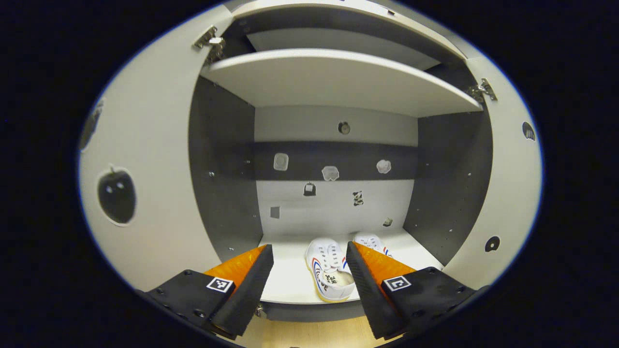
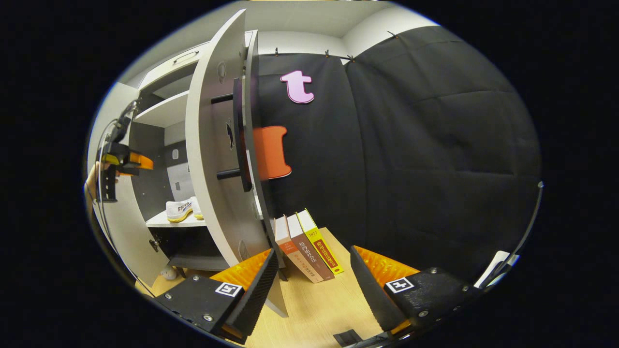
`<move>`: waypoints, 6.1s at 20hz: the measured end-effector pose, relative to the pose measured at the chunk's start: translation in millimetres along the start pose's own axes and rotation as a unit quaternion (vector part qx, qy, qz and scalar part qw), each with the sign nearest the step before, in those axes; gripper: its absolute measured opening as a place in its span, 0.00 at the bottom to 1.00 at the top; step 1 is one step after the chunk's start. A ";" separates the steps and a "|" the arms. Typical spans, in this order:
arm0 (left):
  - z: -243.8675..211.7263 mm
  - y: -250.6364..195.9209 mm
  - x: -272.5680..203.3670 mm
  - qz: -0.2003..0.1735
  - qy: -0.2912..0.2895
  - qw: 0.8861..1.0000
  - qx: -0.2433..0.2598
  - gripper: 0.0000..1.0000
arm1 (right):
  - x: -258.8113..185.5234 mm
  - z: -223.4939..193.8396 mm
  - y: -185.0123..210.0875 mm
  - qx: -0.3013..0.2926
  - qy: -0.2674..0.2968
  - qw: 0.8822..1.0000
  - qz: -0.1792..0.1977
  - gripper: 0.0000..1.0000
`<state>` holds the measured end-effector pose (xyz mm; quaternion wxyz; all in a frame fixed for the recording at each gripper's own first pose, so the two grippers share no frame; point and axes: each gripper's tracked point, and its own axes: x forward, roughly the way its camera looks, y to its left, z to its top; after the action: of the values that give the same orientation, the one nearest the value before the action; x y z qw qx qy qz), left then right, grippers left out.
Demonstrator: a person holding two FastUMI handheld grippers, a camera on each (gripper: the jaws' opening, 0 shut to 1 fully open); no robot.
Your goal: Grab one shoe with the right hand and put it into the shoe cabinet, grab the other shoe with the left hand and put it into the shoe cabinet; then close the right door with the right hand and the left door with the left hand.
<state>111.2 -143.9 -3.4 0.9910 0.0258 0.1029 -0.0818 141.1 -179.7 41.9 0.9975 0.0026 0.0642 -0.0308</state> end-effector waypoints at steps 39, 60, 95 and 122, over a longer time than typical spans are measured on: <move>-11.9 222.0 -302.0 0.025 -0.123 0.992 -0.025 0.97 | -3.3 14.5 102.8 0.003 -0.065 0.997 0.042 0.88; -45.0 288.8 -311.6 0.081 -0.098 0.991 -0.043 0.97 | 84.4 6.5 284.9 0.007 -0.040 0.989 0.145 0.91; -179.0 224.3 -188.4 0.026 -0.035 0.999 -0.026 0.95 | -32.8 34.5 239.7 -0.021 -0.064 0.990 0.122 0.93; -178.2 31.8 -100.0 -0.089 -0.017 0.996 -0.004 0.97 | -108.5 38.1 106.5 0.006 -0.084 0.993 0.083 0.93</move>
<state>-15.6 -84.8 -155.7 0.9814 0.0113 0.0885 -0.1702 45.1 -67.2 93.7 0.9984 0.0111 -0.0201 0.0512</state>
